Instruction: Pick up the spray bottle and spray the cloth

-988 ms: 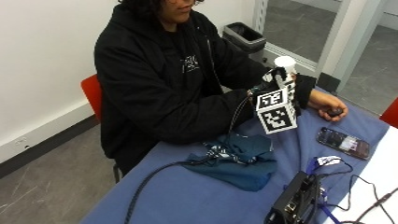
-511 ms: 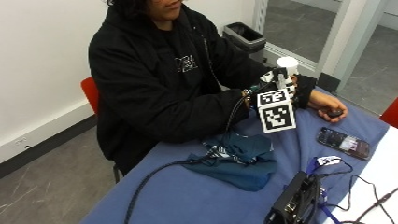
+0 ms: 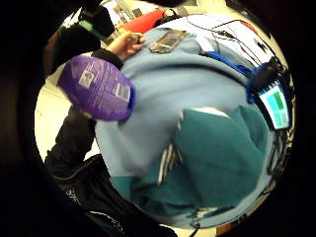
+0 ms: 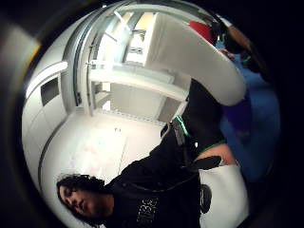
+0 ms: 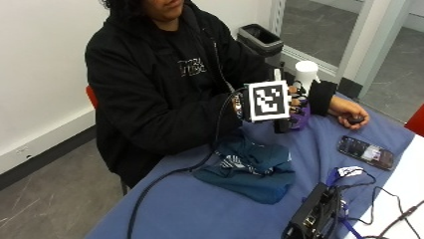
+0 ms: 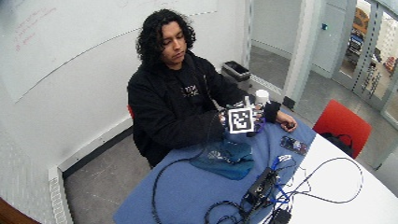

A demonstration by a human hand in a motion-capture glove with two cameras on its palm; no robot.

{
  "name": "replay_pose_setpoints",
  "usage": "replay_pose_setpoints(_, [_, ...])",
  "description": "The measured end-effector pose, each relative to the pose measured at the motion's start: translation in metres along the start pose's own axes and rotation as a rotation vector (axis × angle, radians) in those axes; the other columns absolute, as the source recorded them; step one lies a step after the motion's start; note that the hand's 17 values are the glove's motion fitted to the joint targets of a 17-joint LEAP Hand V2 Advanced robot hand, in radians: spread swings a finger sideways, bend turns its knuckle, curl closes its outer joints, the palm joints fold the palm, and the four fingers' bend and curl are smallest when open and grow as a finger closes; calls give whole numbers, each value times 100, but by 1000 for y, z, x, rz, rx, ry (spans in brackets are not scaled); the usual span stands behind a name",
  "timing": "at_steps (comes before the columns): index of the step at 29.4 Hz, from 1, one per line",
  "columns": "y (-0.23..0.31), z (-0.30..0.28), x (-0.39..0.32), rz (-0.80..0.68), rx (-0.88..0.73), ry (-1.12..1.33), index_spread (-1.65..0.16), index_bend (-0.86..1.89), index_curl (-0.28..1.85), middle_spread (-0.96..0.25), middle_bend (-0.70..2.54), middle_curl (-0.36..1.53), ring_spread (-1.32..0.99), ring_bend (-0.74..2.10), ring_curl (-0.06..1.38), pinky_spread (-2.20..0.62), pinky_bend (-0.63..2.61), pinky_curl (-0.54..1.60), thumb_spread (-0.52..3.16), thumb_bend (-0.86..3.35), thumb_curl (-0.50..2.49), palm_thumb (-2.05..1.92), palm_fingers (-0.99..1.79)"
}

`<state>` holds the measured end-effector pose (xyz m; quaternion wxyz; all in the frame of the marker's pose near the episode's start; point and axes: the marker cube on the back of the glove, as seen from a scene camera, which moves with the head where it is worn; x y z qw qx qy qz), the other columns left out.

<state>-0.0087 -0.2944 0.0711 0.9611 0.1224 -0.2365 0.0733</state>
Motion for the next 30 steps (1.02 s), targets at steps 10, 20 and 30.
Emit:
replay_pose_setpoints(10, [83, -34, 17, 67, -134, 358, -32, 12, 41, 4, 23, 41, 2, 26, 38, 21, 20, 37, 110, -3, 49, 65, 42])
replay_pose_setpoints(20, [150, -36, 30, 7, -242, 503, -39, 16, 36, -2, 16, 36, 2, 18, 33, 23, 26, 37, 118, -2, 43, 60, 22])
replay_pose_setpoints(30, [170, -34, 33, 12, -261, 504, -42, 18, 35, -5, 17, 33, 1, 19, 31, 24, 26, 36, 124, -1, 41, 65, 22])
